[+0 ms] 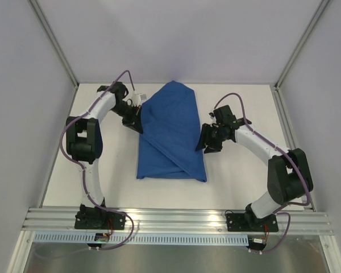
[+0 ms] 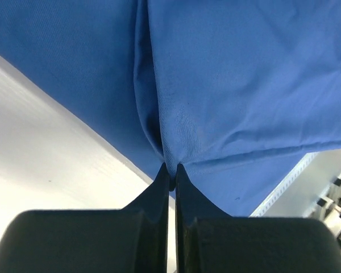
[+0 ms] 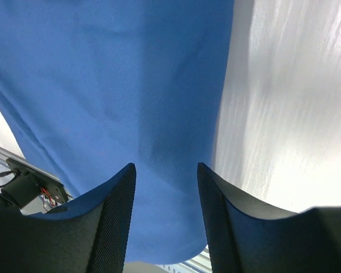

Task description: Prepare the surgical pack

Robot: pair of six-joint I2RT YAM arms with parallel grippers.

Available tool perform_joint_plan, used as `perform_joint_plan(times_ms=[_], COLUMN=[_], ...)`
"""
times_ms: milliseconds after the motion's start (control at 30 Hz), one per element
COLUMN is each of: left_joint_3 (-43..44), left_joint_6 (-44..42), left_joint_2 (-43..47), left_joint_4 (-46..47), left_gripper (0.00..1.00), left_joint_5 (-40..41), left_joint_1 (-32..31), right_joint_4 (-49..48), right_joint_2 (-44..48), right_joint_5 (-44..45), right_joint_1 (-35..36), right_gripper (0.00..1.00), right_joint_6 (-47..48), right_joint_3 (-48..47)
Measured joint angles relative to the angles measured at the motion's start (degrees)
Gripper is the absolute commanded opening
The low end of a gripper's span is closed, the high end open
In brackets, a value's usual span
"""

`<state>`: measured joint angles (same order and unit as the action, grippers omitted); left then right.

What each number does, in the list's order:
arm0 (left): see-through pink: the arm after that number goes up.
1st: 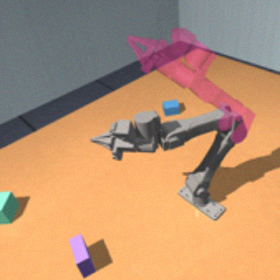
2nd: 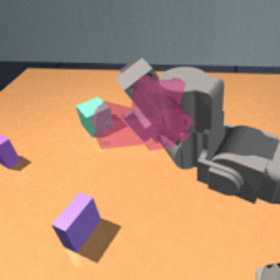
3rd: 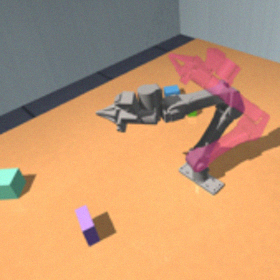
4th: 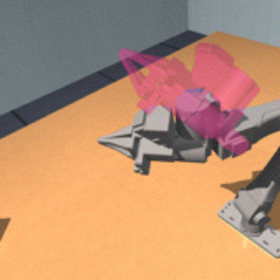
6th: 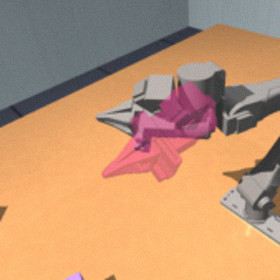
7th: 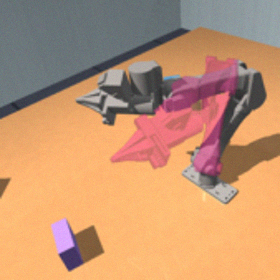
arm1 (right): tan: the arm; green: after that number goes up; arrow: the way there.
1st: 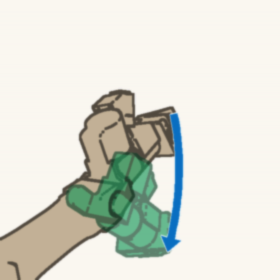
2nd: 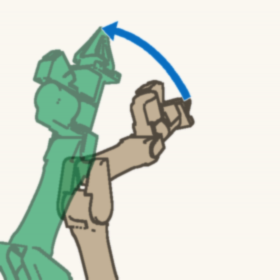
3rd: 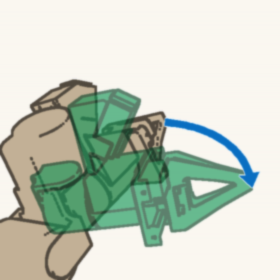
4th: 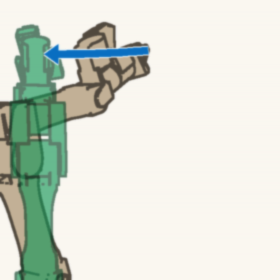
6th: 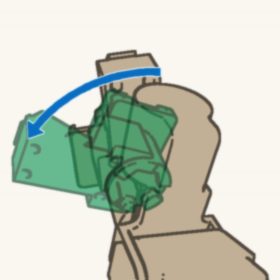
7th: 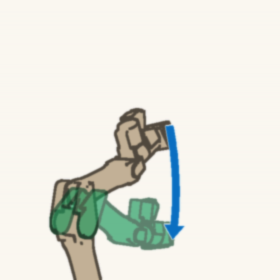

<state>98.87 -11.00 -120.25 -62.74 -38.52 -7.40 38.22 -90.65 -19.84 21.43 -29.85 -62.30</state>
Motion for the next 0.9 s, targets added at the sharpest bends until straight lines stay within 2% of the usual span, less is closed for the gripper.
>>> perform_joint_plan(times_ms=[100,267,533,600,700,767,833,900], left_joint_3=[4.57,10.62,9.46,8.0,6.56,6.56,6.58,6.6], left_joint_6=[-0.28,-0.87,-1.31,-1.33,-1.31,-1.31,-1.33,-1.33], left_joint_2=[0.0,-0.02,-2.43,-3.91,-5.97,-6.58,-6.62,-6.62], left_joint_4=[-1.57,-3.37,-4.26,-4.31,-4.15,-4.2,-4.26,-4.26], left_gripper=[0.0,0.0,0.0,0.0,0.0,0.0,0.0,0.0], left_joint_5=[0.74,1.33,5.01,6.69,8.41,8.98,9.4,9.6], left_joint_1=[-0.35,-0.72,-0.42,-0.37,-0.37,-0.37,-0.37,-0.37], right_joint_4=[0.66,0.15,-4.31,-5.14,-6.91,-6.84,-5.35,-3.32], right_joint_2=[1.14,3.34,3.48,2.89,1.18,-0.7,-4.83,-10.36], right_joint_5=[-0.63,-3.52,-12.09,-12.85,-13.7,-13.42,-10.97,-6.84], right_joint_1=[0.22,1.97,7.63,8.02,6.67,4.63,2.19,0.28], right_gripper=[0.46,0.35,0.17,0.19,0.29,0.41,0.48,0.52], right_joint_6=[2.05,6.14,10.49,10.38,8.9,7.78,7.06,6.91], right_joint_3=[-0.76,-2.75,-1.92,-1.2,-1.09,-3.28,-9.81,-19.76])
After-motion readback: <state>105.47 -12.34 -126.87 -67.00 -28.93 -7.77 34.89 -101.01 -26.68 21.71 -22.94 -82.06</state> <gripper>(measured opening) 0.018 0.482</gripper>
